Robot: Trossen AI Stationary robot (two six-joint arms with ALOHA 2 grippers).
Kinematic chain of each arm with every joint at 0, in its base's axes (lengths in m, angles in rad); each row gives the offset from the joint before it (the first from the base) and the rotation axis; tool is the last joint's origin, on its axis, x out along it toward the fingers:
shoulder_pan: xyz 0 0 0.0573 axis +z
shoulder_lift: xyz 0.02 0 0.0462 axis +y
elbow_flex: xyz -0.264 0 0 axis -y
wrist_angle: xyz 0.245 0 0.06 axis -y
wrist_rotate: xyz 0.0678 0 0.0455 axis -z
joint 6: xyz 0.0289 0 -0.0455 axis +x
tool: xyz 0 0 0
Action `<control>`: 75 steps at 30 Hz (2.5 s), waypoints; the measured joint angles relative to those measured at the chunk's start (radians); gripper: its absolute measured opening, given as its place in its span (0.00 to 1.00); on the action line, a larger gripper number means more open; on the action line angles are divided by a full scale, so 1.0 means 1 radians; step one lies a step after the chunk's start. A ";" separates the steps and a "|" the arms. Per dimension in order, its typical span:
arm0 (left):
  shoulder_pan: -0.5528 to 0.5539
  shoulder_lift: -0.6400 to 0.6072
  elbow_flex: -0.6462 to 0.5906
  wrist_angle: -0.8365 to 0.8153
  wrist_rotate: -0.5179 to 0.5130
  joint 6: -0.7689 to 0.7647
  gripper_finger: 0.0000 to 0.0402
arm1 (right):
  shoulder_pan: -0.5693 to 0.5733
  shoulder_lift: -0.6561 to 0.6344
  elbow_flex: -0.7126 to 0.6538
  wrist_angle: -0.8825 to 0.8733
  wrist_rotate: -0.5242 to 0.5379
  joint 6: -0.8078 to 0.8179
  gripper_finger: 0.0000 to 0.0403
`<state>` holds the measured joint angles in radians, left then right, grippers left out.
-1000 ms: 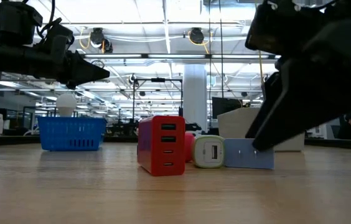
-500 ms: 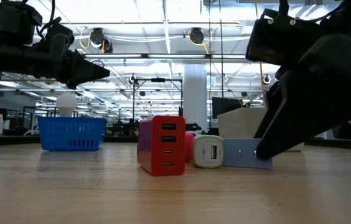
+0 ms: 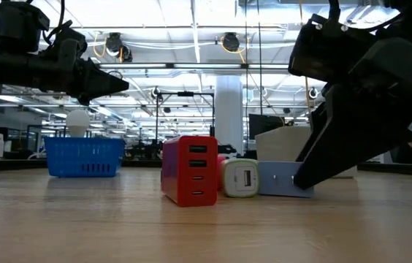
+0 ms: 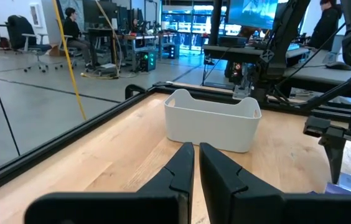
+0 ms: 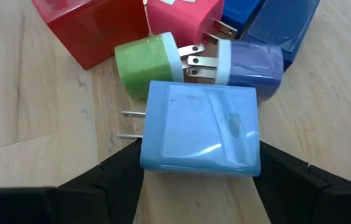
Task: Pick & Place Office items
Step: Put the light blue charger adapter into the grey bin
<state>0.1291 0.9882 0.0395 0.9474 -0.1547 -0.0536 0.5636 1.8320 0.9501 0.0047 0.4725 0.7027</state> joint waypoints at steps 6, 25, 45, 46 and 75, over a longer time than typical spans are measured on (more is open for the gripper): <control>0.000 0.000 0.000 0.000 0.000 0.000 0.06 | 0.007 -0.016 -0.001 0.021 0.001 -0.036 0.62; 0.000 0.000 0.000 0.000 -0.001 0.006 0.06 | 0.046 -0.407 -0.053 0.223 0.075 -0.538 0.62; 0.000 0.000 0.000 -0.016 -0.002 0.056 0.06 | 0.010 -1.047 -0.855 0.919 0.239 -0.667 0.62; 0.000 0.000 0.000 -0.016 -0.002 0.070 0.06 | 0.005 -1.068 -0.864 0.918 0.237 -0.691 0.62; 0.001 0.000 0.000 -0.074 0.023 0.059 0.06 | -0.111 -0.999 -0.897 0.747 0.270 -0.546 0.62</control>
<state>0.1297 0.9878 0.0391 0.8738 -0.1314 0.0055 0.4526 0.8328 0.0531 0.7514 0.7420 0.1567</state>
